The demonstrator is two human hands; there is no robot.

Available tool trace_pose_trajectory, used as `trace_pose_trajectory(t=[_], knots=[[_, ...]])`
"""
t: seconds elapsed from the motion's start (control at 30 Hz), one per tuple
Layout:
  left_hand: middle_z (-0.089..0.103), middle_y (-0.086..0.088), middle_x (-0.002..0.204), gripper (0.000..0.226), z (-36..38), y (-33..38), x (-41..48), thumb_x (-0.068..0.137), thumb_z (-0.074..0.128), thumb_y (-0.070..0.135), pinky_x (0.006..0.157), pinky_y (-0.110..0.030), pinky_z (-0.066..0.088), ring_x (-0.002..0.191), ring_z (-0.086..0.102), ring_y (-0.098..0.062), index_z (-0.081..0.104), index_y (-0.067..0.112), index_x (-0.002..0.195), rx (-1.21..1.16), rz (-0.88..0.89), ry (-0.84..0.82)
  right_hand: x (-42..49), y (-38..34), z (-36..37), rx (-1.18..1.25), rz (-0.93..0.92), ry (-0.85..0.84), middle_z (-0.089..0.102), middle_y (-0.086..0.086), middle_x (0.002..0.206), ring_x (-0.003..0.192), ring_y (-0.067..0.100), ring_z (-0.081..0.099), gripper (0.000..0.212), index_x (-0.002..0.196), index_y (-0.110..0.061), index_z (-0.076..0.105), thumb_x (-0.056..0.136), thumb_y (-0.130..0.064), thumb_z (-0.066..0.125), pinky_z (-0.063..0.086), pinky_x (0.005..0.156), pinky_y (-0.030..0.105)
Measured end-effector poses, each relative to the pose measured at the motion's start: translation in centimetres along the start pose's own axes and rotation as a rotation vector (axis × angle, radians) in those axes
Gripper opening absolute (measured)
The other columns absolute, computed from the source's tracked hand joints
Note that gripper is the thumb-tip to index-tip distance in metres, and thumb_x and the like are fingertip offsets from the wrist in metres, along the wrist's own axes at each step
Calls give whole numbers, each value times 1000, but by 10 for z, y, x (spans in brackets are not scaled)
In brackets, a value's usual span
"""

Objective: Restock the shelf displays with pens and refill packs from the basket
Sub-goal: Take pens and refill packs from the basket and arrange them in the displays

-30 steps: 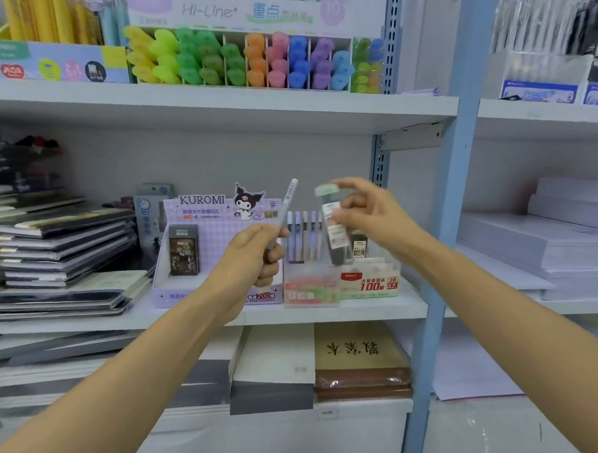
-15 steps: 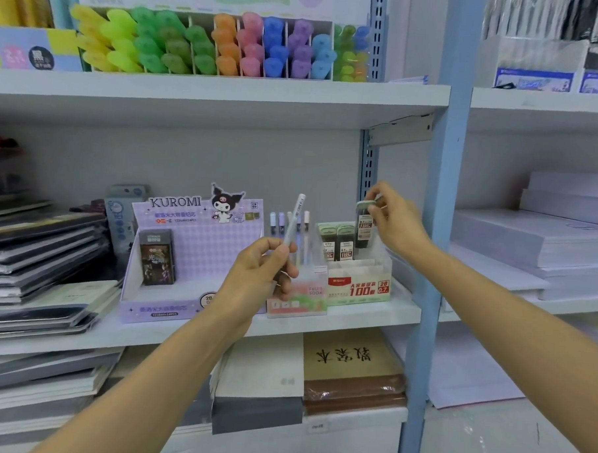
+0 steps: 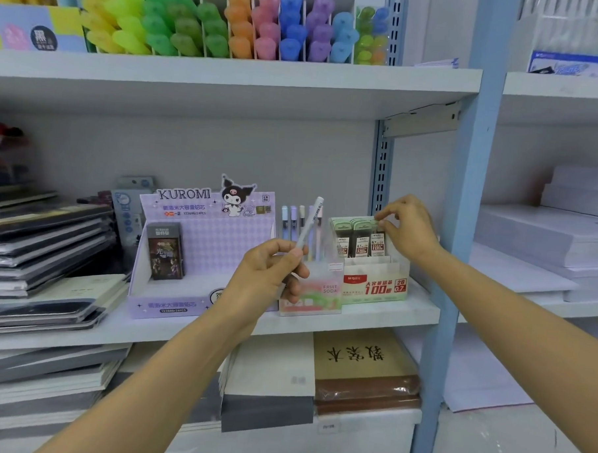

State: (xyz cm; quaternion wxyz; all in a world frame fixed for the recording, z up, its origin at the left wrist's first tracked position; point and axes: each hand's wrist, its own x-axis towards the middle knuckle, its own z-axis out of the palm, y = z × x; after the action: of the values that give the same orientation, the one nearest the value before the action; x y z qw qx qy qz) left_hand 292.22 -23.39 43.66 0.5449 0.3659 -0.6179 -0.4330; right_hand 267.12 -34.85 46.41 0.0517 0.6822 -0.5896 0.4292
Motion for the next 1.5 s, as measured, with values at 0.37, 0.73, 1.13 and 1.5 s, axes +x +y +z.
trace_pose_trajectory(t=[0.37, 0.73, 1.13, 1.5], knots=[[70, -2, 72, 15, -3, 13, -10, 92, 62, 19, 52, -24, 53, 51, 57, -11, 67, 6, 99, 47, -11, 2, -40, -91, -33, 908, -270, -400, 73, 7, 93, 76, 17, 69, 19, 110, -12, 68, 92, -17, 63, 56, 71, 23], [69, -3, 74, 22, -22, 30, -24, 68, 73, 16, 67, -20, 56, 64, 64, -11, 75, 9, 89, -371, 114, 220, -69, -88, -33, 1004, -114, -614, 72, 17, 86, 75, 24, 71, 17, 101, 2, 67, 86, -6, 67, 59, 69, 25], [75, -4, 74, 10, 2, 40, -27, 78, 79, 16, 57, -19, 53, 67, 70, -12, 73, 13, 84, 159, 268, 279, -62, -128, -48, 803, -313, -524, 72, 3, 96, 89, 19, 67, 22, 107, -16, 69, 89, -28, 68, 56, 80, 28], [48, 4, 144, 50, -22, 0, -21, 90, 67, 25, 111, -27, 25, 137, 36, -15, 50, 20, 138, 1083, 462, 64, -17, -91, -50, 833, -118, -82, 71, 16, 100, 87, 20, 69, 14, 107, -5, 65, 95, -7, 58, 57, 78, 25]])
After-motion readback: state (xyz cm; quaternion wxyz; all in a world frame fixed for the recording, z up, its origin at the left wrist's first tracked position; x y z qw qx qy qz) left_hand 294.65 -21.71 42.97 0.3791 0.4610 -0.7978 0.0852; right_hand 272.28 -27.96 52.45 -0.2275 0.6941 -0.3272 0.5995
